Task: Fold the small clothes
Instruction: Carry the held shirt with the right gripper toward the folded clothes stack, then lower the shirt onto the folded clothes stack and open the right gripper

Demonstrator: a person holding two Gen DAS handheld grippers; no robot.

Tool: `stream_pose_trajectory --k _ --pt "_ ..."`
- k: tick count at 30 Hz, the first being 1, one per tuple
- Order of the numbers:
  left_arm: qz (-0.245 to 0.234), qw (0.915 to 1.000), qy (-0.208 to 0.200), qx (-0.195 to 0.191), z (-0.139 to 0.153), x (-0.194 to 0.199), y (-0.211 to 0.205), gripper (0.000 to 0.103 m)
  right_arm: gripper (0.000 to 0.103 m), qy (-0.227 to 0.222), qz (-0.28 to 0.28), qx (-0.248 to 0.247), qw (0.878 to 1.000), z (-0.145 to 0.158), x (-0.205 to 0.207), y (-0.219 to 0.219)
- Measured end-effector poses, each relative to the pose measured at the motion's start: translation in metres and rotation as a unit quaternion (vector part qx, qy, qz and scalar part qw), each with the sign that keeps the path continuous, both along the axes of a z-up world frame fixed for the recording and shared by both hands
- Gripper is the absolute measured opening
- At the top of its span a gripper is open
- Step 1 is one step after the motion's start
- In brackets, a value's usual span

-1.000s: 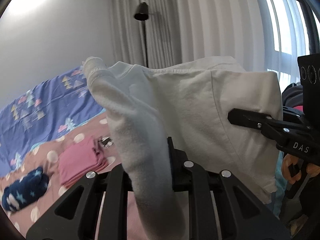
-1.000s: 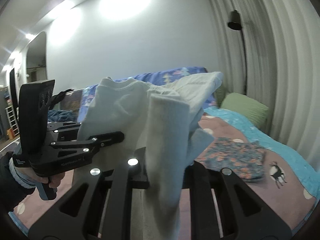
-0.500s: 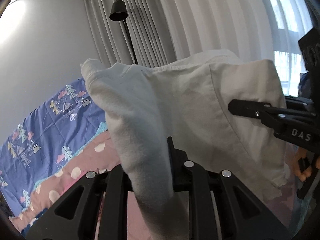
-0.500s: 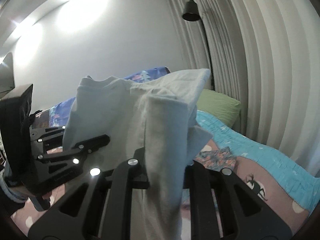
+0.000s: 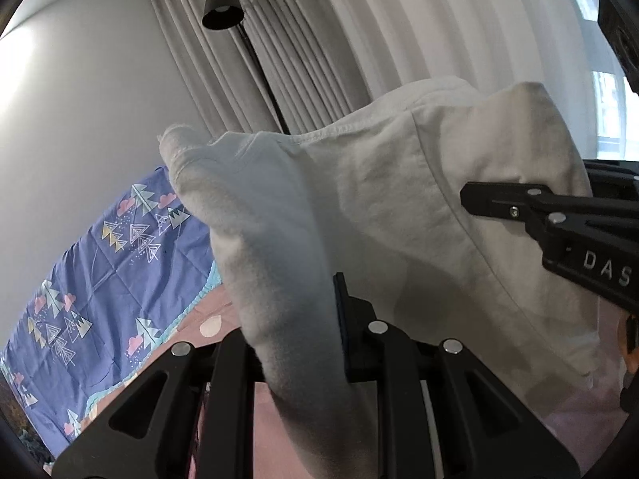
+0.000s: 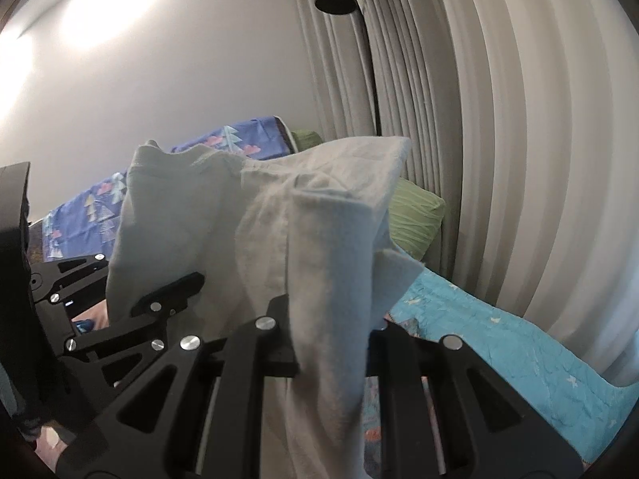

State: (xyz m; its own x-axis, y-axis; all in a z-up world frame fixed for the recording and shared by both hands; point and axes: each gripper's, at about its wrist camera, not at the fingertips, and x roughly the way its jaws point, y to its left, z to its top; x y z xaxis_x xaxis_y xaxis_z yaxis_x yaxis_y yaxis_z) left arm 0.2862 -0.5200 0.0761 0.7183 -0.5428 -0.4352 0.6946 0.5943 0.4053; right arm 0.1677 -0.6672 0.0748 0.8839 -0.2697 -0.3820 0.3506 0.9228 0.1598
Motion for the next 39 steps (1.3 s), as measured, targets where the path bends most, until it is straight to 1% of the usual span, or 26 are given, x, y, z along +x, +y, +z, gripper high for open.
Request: stream_pose_trajectory --k 2,3,4,5,6,7,9,10,11,12,13,14,15,17,20,22,23,25,26,27,29,31,33,35,37,39 --pt "0.011 0.9999 0.008 -0.005 -0.004 0.013 -0.009 0.026 0.014 0.011 -0.013 -0.007 1.0 -0.006 0.013 -0.006" --pt "0.021 0.9997 0.015 -0.005 -0.009 0.02 -0.012 0.042 0.02 0.024 -0.025 -0.019 0.999 -0.012 0.023 -0.011" --pt "0.046 0.9987 0.022 0.001 -0.019 0.029 -0.015 0.06 0.05 0.04 -0.046 -0.035 0.998 -0.02 0.032 -0.016" --pt "0.069 0.9972 0.027 0.009 -0.03 0.036 -0.015 0.061 0.066 0.06 -0.07 -0.043 0.995 -0.028 0.037 -0.022" --pt "0.084 0.9954 0.041 0.019 -0.047 0.045 -0.011 0.061 0.067 0.093 -0.104 -0.043 0.989 -0.041 0.042 -0.03" --pt "0.09 0.9939 0.058 0.026 -0.06 0.05 -0.007 0.061 0.054 0.133 -0.128 -0.025 0.983 -0.06 0.043 -0.04" --pt "0.079 0.9905 0.103 0.044 -0.092 0.055 0.004 0.061 0.046 0.166 -0.124 0.037 0.977 -0.092 0.032 -0.05" --pt "0.071 0.9895 0.113 0.056 -0.106 0.053 0.008 0.061 0.046 0.174 -0.116 0.07 0.975 -0.111 0.022 -0.05" --pt "0.065 0.9881 0.118 0.074 -0.122 0.051 0.011 0.061 0.046 0.188 -0.113 0.085 0.972 -0.13 0.014 -0.047" --pt "0.061 0.987 0.121 0.087 -0.133 0.049 0.014 0.061 0.046 0.206 -0.119 0.083 0.968 -0.147 0.008 -0.044" --pt "0.049 0.9876 0.119 0.09 -0.145 0.043 0.018 0.061 0.046 0.198 -0.125 0.067 0.97 -0.165 -0.002 -0.038" --pt "0.052 0.99 0.105 0.079 -0.149 0.037 0.024 0.061 0.046 0.172 -0.134 0.048 0.975 -0.172 -0.009 -0.03" --pt "0.056 0.9909 0.101 0.07 -0.15 0.037 0.029 0.061 0.046 0.168 -0.143 0.043 0.974 -0.175 -0.014 -0.026" --pt "0.073 0.9899 0.108 0.056 -0.152 0.033 0.036 0.061 0.046 0.173 -0.15 0.038 0.973 -0.174 -0.013 -0.022" --pt "0.077 0.9883 0.122 0.049 -0.15 0.024 0.041 0.062 0.048 0.186 -0.162 0.015 0.969 -0.176 -0.009 -0.021" --pt "0.081 0.9866 0.134 0.047 -0.148 0.016 0.05 0.069 0.053 0.187 -0.173 0.004 0.967 -0.175 -0.003 -0.023" --pt "0.079 0.9863 0.138 0.045 -0.148 0.01 0.054 0.069 0.054 0.186 -0.177 0.002 0.967 -0.174 -0.004 -0.023" --pt "0.059 0.9859 0.155 0.025 -0.141 -0.005 0.067 0.069 0.066 0.178 -0.188 -0.001 0.966 -0.17 -0.012 -0.026" --pt "0.047 0.9853 0.164 0.007 -0.136 -0.014 0.076 0.07 0.069 0.17 -0.195 0.001 0.966 -0.169 -0.016 -0.027" --pt "0.034 0.9846 0.171 -0.014 -0.128 -0.029 0.089 0.07 0.074 0.159 -0.201 0.006 0.967 -0.166 -0.024 -0.027" --pt "0.022 0.9851 0.166 -0.04 -0.115 -0.055 0.107 0.075 0.075 0.14 -0.198 0.042 0.969 -0.158 -0.047 -0.024" --pt "0.014 0.9871 0.148 -0.059 -0.102 -0.082 0.124 0.085 0.076 0.127 -0.179 0.077 0.973 -0.147 -0.075 -0.01" --pt "0.0 0.989 0.124 -0.08 -0.089 -0.108 0.139 0.087 0.082 0.113 -0.16 0.081 0.977 -0.132 -0.101 0.011" --pt "-0.005 0.9895 0.096 -0.108 -0.074 -0.135 0.156 0.088 0.087 0.083 -0.136 0.057 0.986 -0.109 -0.133 0.044" --pt "-0.01 0.987 0.097 -0.128 -0.064 -0.152 0.168 0.097 0.093 0.05 -0.132 0.019 0.99 -0.087 -0.164 0.078" --pt "-0.019 0.9844 0.103 -0.141 -0.056 -0.168 0.179 0.098 0.098 0.019 -0.131 -0.009 0.991 -0.068 -0.193 0.108"
